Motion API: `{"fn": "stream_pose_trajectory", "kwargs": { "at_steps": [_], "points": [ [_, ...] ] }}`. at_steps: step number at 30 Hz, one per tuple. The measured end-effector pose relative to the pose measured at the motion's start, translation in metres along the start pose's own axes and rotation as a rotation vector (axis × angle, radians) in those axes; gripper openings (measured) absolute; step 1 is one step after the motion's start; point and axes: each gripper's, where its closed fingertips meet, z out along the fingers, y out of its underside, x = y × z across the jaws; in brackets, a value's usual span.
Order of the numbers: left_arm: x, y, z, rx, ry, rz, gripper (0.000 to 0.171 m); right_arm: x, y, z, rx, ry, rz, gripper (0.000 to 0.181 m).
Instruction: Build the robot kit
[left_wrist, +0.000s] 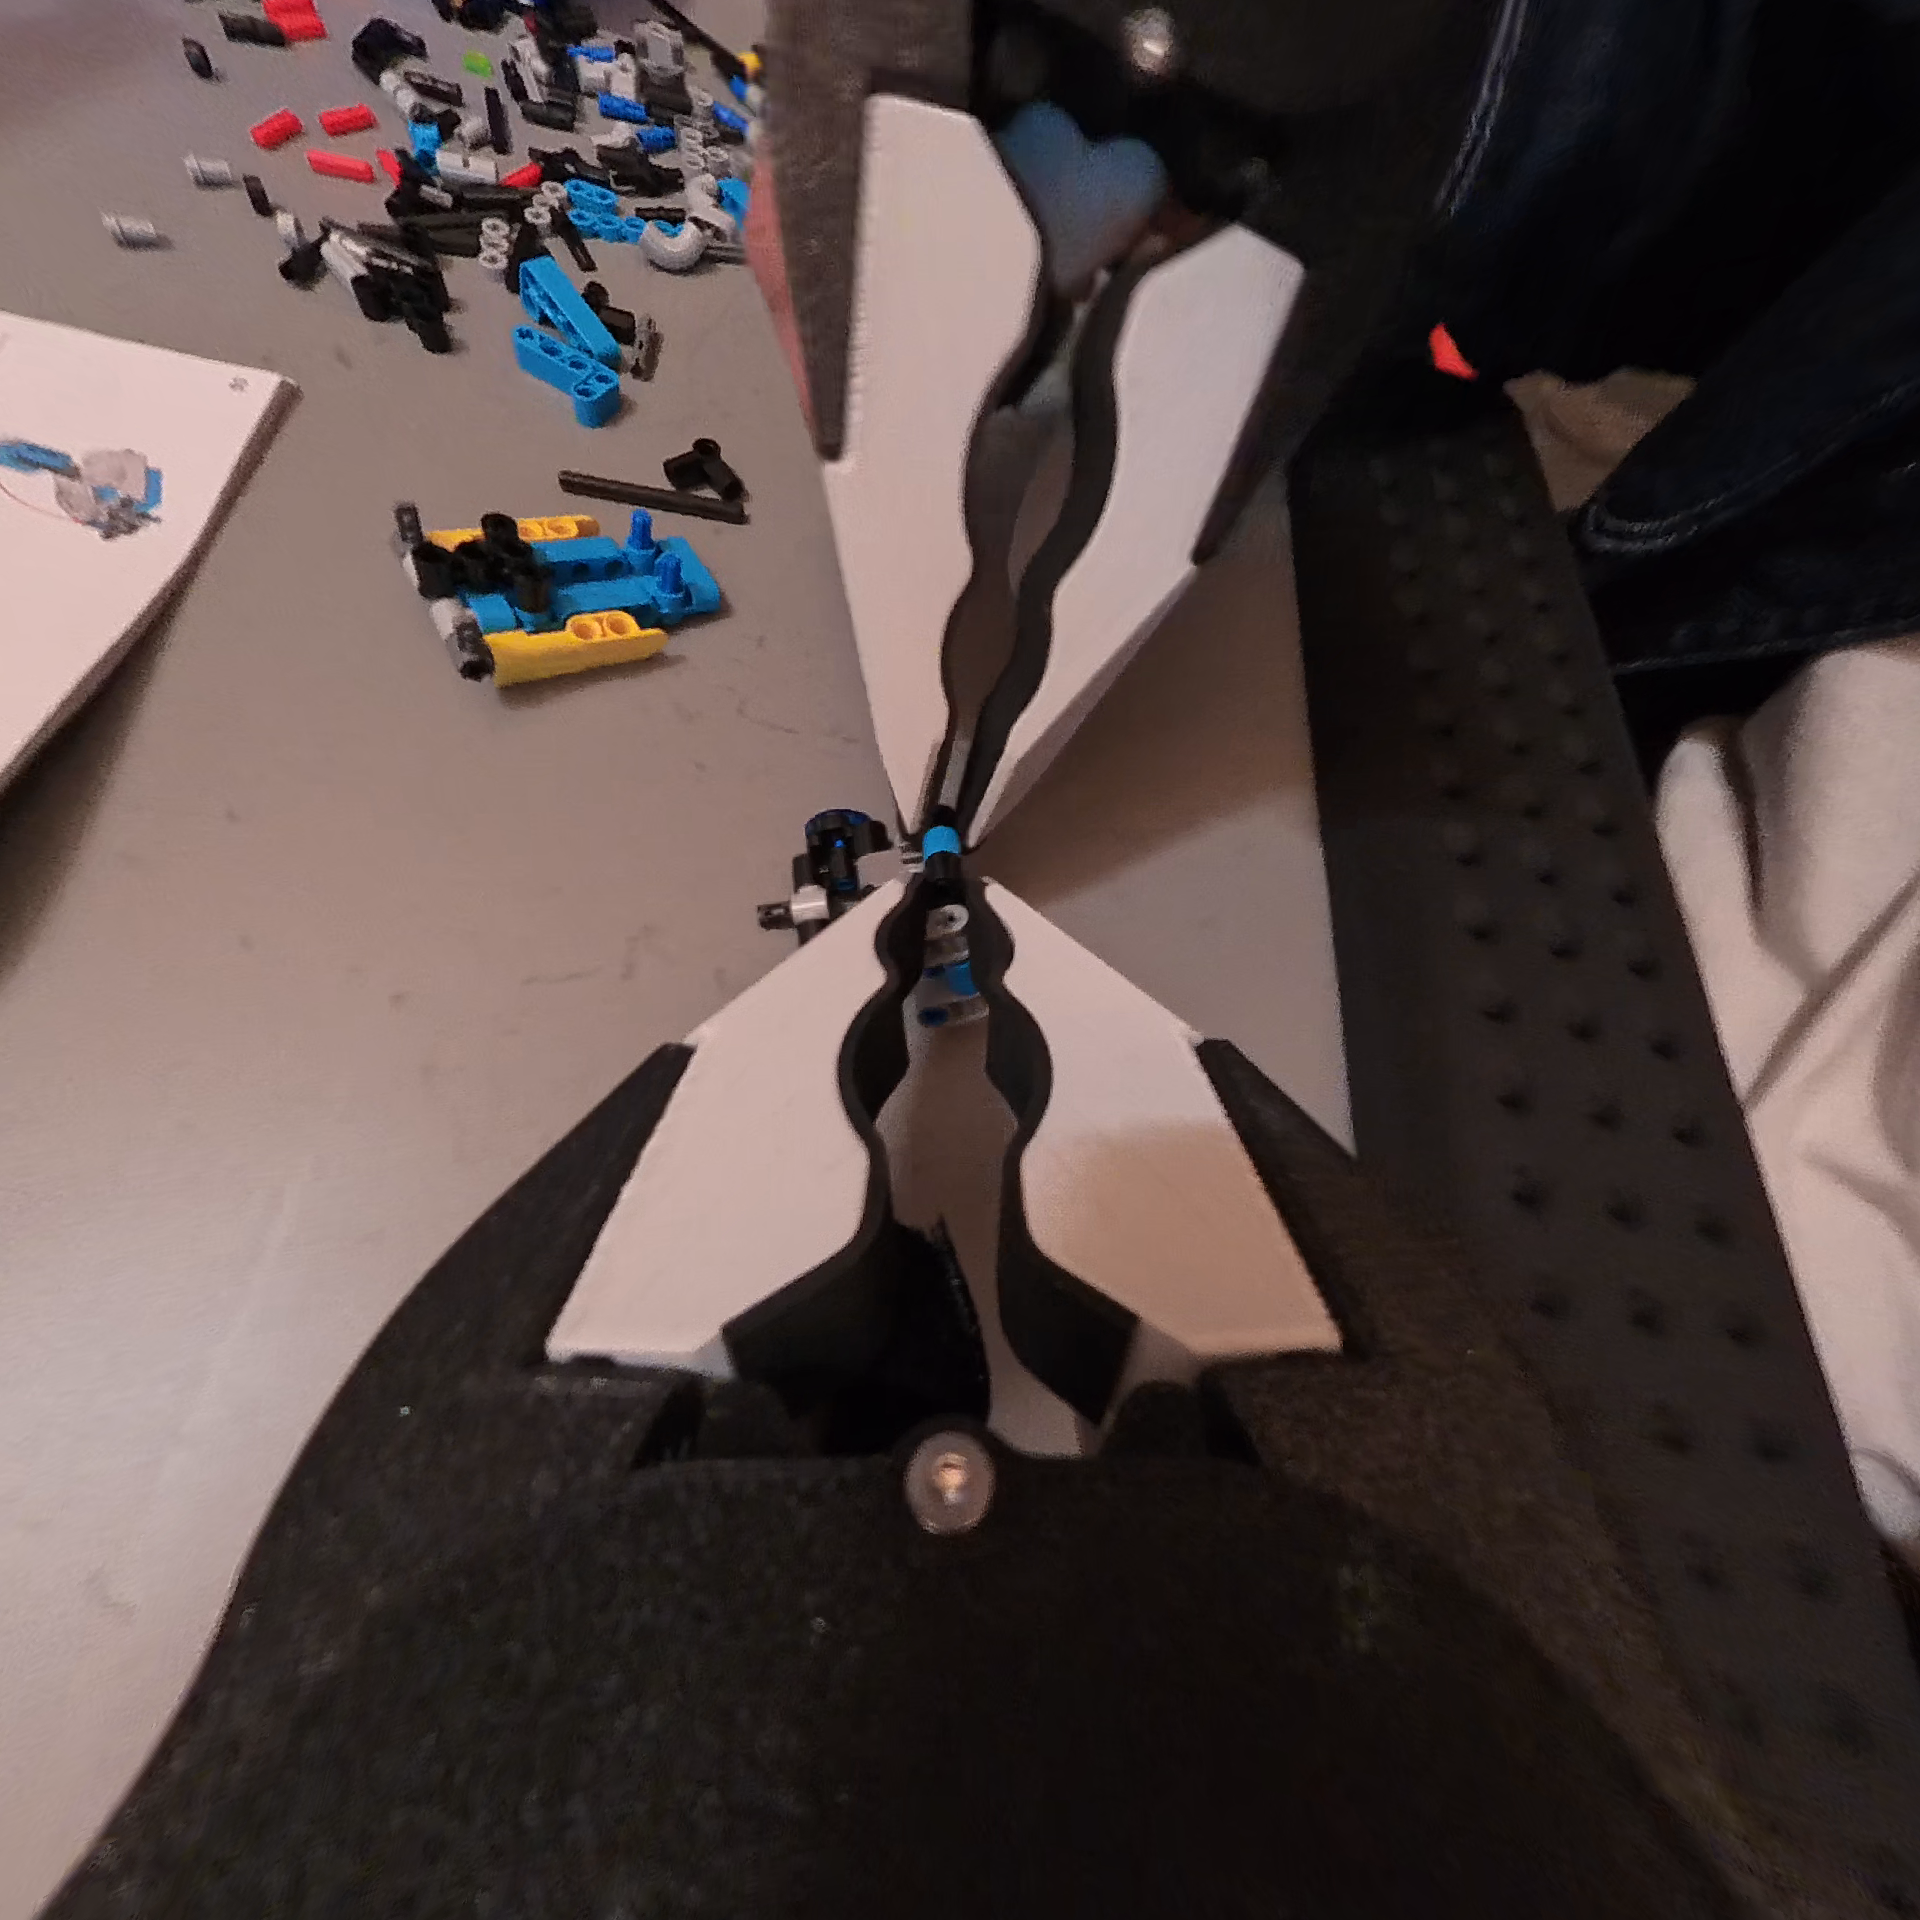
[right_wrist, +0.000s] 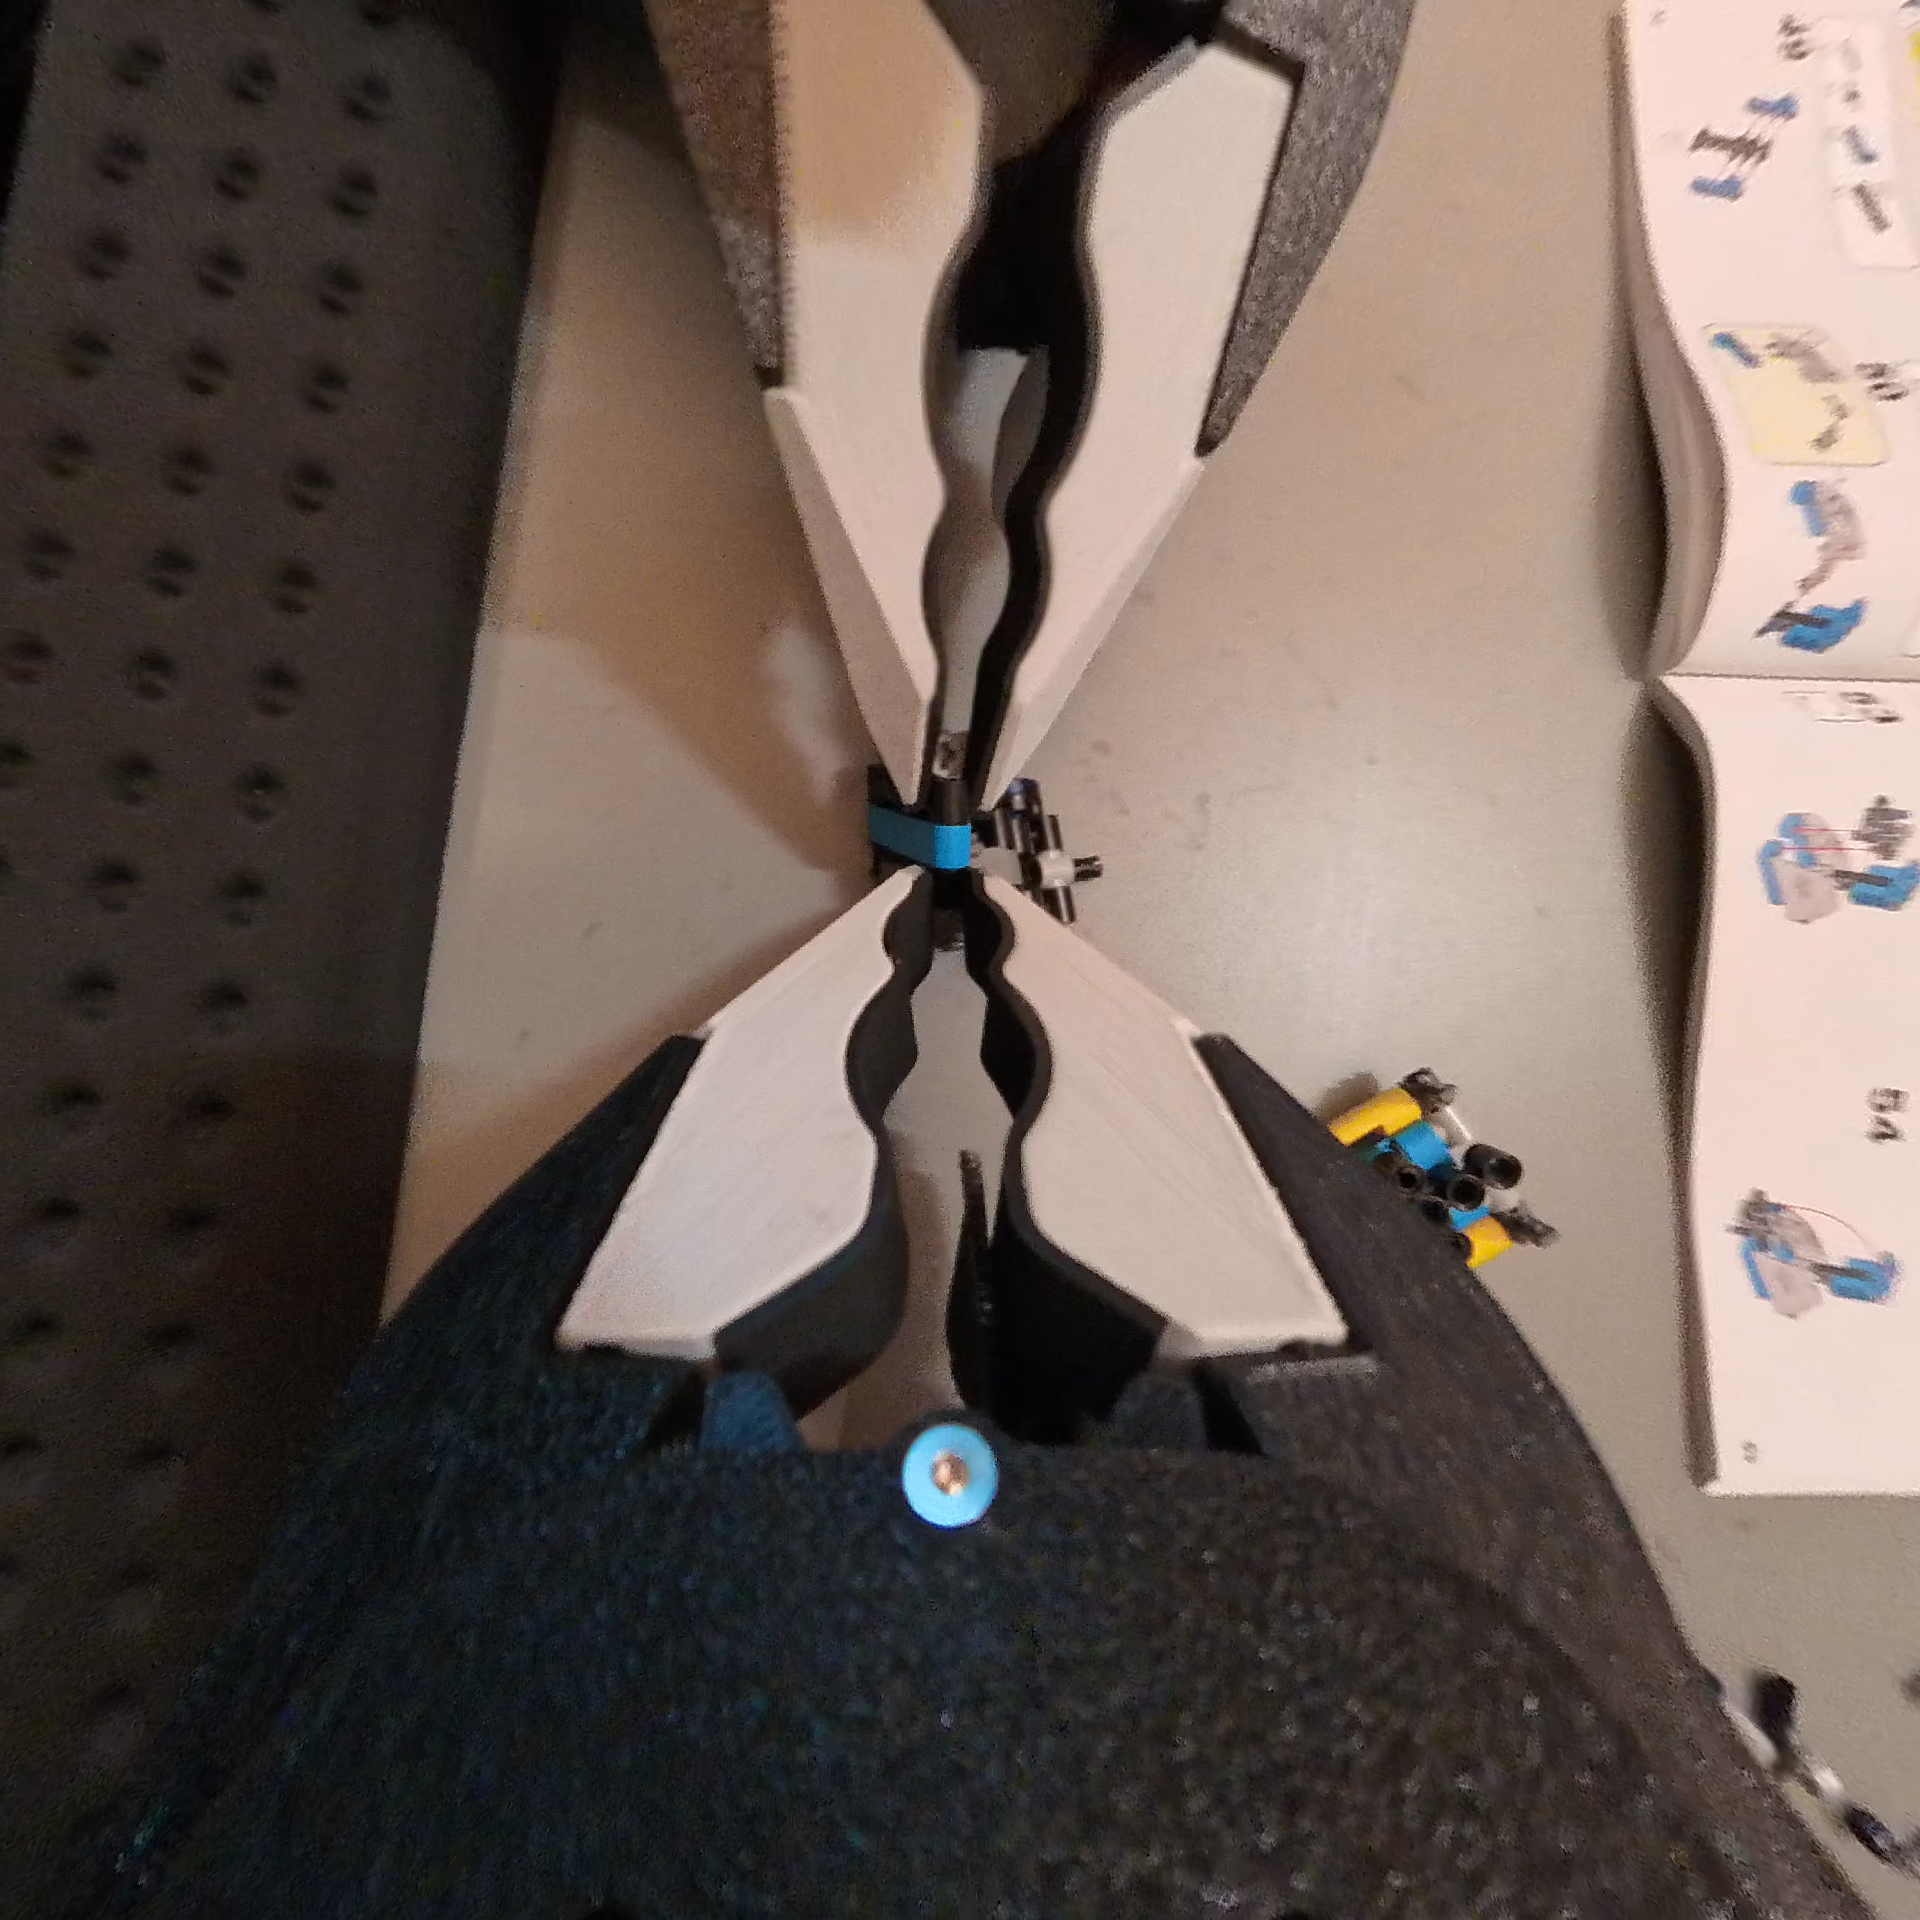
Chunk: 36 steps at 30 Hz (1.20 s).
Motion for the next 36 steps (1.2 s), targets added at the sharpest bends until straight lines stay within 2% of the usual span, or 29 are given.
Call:
{"fn": "stream_pose_trajectory", "kwargs": {
  "at_steps": [3, 11, 14, 18, 21, 23, 25, 27, 28, 31, 34, 36],
  "points": [
    [0.004, 0.001, 0.001, -0.028, -0.029, 0.108, 0.007, -0.005, 0.000, 0.000, 0.025, -0.179, 0.083, 0.004],
    [0.007, 0.002, 0.002, -0.026, -0.017, 0.129, 0.008, -0.011, -0.001, -0.002, 0.034, -0.648, 0.311, 0.004],
    [0.007, 0.002, 0.002, -0.028, -0.013, 0.130, 0.008, -0.012, -0.001, -0.003, 0.021, -0.729, 0.354, 0.004],
    [0.008, 0.004, -0.001, -0.018, 0.010, 0.108, 0.007, -0.009, -0.007, -0.005, 0.093, -0.606, 0.324, 0.004],
    [-0.001, -0.005, -0.008, 0.042, -0.013, 0.063, 0.006, 0.017, -0.014, -0.014, 0.242, -0.354, 0.331, 0.023],
    [-0.008, -0.031, -0.025, 0.207, -0.035, 0.028, 0.006, 0.039, -0.022, -0.030, 0.416, -0.172, 0.377, 0.029],
    [-0.005, -0.061, -0.049, 0.418, -0.007, -0.006, 0.006, 0.051, -0.038, -0.062, 0.673, -0.070, 0.423, 0.036],
    [0.001, -0.086, -0.074, 0.623, 0.033, -0.015, 0.006, 0.048, -0.053, -0.097, 0.885, -0.051, 0.418, 0.039],
    [0.004, -0.094, -0.083, 0.691, 0.059, -0.022, 0.006, 0.043, -0.061, -0.110, 0.946, -0.074, 0.409, 0.040],
    [0.010, -0.105, -0.098, 0.824, 0.118, -0.028, 0.006, 0.031, -0.077, -0.121, 0.991, -0.108, 0.412, 0.044],
    [0.013, -0.107, -0.100, 0.855, 0.145, -0.026, 0.006, 0.023, -0.087, -0.119, 0.998, -0.045, 0.373, 0.041],
    [0.014, -0.108, -0.100, 0.863, 0.155, -0.028, 0.006, 0.020, -0.087, -0.108, 0.949, -0.026, 0.371, 0.043]
  ]
}}
